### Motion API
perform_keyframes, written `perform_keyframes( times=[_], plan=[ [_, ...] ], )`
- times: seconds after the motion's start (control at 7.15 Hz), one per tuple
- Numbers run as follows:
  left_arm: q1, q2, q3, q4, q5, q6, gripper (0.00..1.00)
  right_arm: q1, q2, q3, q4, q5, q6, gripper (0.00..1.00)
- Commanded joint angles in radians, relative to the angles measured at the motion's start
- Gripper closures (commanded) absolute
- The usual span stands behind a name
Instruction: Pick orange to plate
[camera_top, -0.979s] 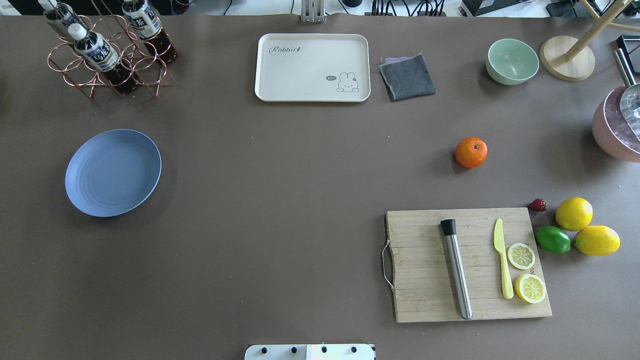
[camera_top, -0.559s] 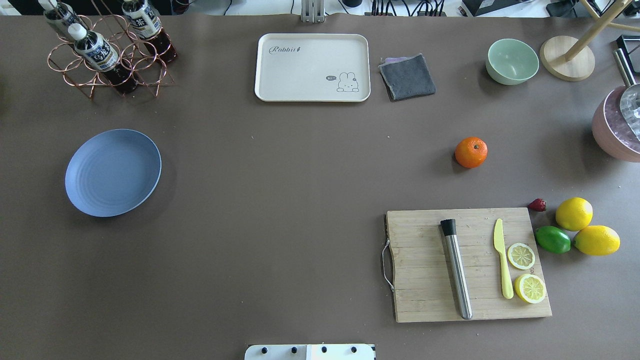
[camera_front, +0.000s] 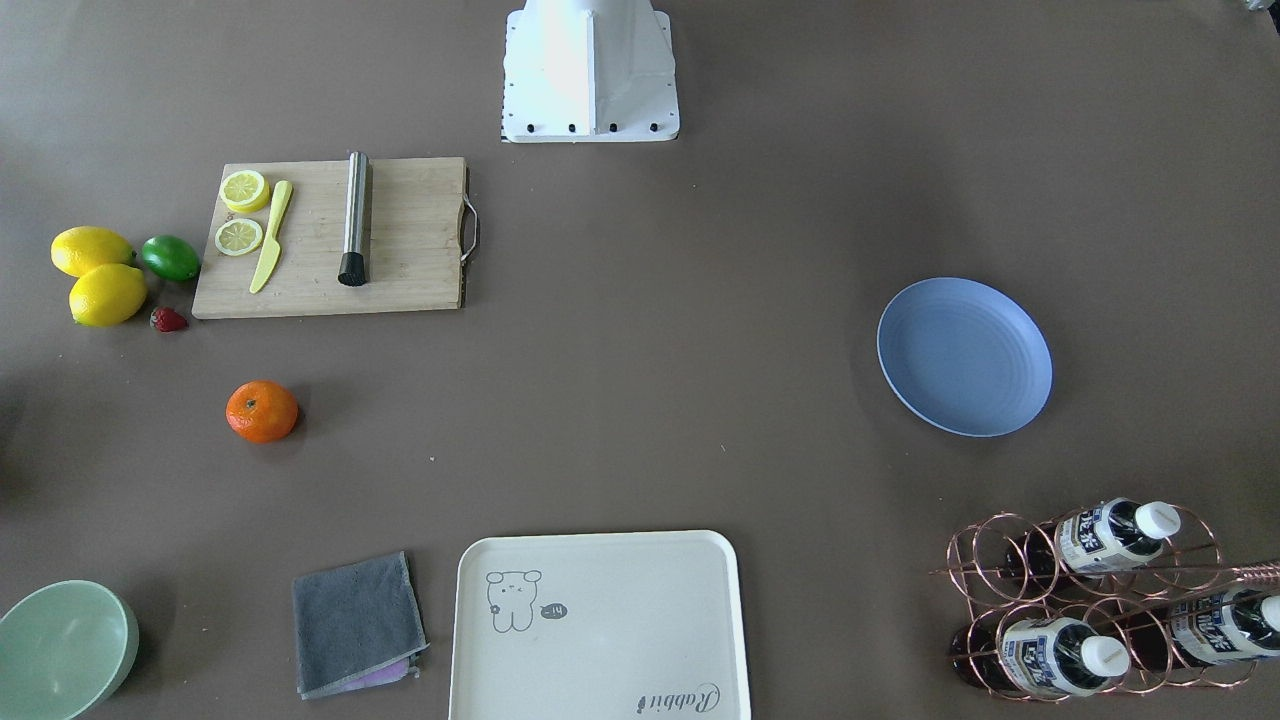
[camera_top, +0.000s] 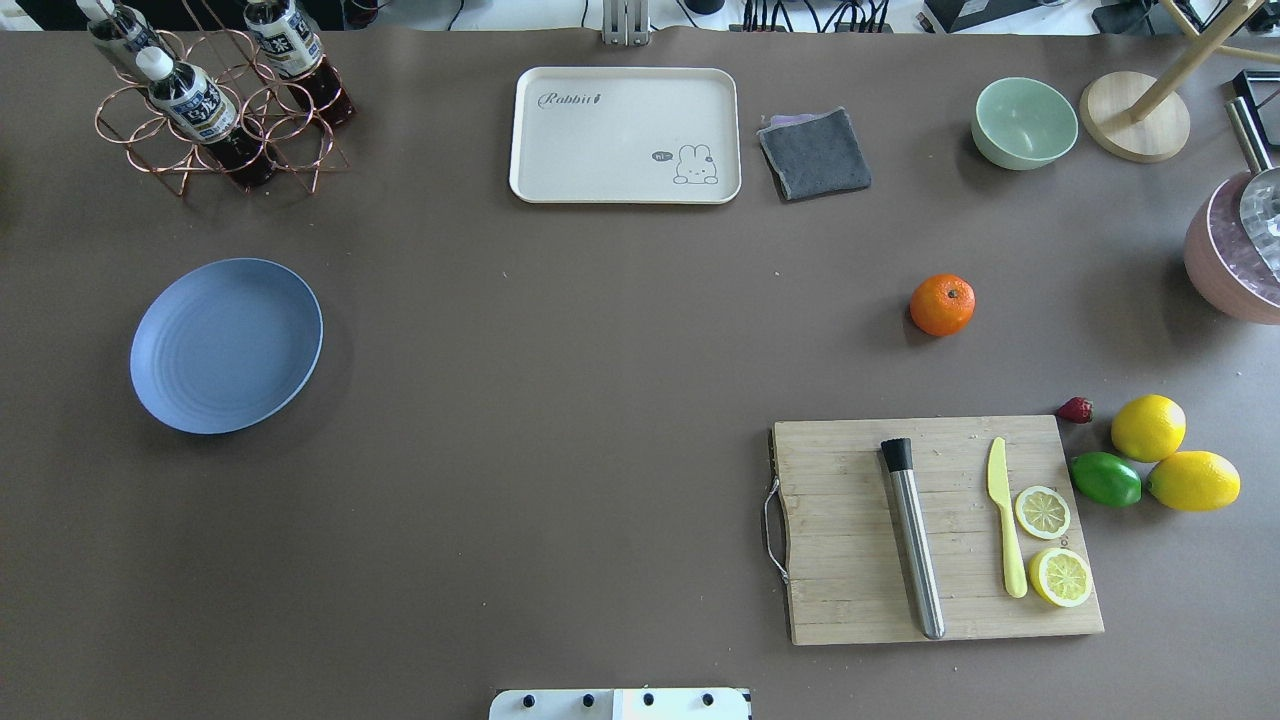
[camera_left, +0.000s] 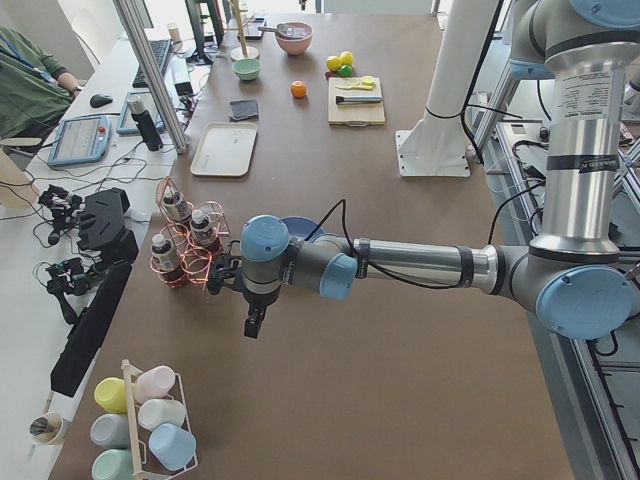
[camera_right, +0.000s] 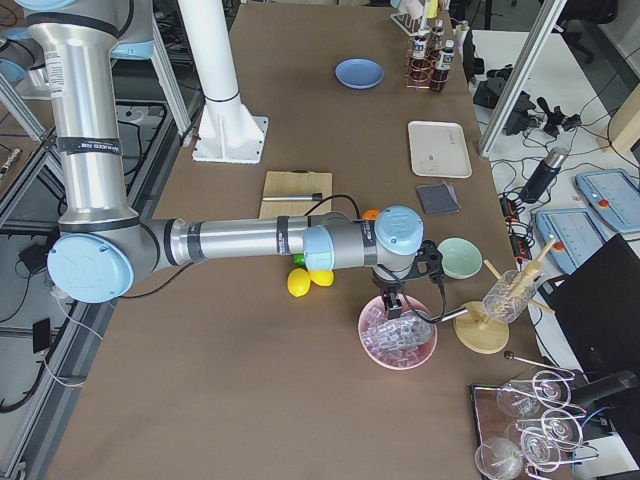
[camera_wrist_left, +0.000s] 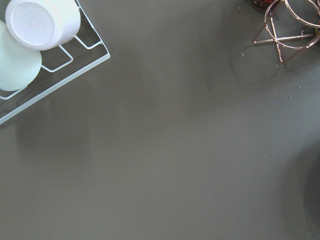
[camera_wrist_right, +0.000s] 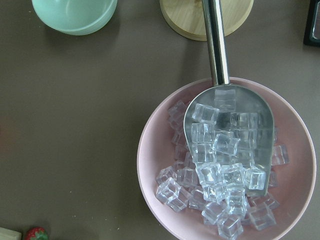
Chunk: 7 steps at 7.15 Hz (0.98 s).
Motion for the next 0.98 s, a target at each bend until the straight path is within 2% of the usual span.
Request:
perform_keyframes(
  times=[0.0,0.28,0.42,0.56,0.84],
  plan=[
    [0.138,0.005,0.033,-0.226,0.002,-0.272,0.02,0.0,0.0,-0.001,0.005,0.0,0.003,0.0],
    [0.263,0.001,0.106,-0.478,0.005,-0.537,0.02,0.0,-0.002,-0.007,0.005,0.0,0.003,0.0],
    [0.312,0.001,0.141,-0.564,0.007,-0.598,0.02,0.0,-0.002,-0.009,0.005,0.0,0.003,0.0],
    [0.367,-0.002,0.155,-0.632,0.014,-0.69,0.02,0.0,-0.004,-0.009,0.005,0.0,0.003,0.0],
    [0.488,-0.022,0.16,-0.677,0.114,-0.755,0.02,0.0,-0.004,0.001,0.006,0.0,0.017,0.0]
  ],
)
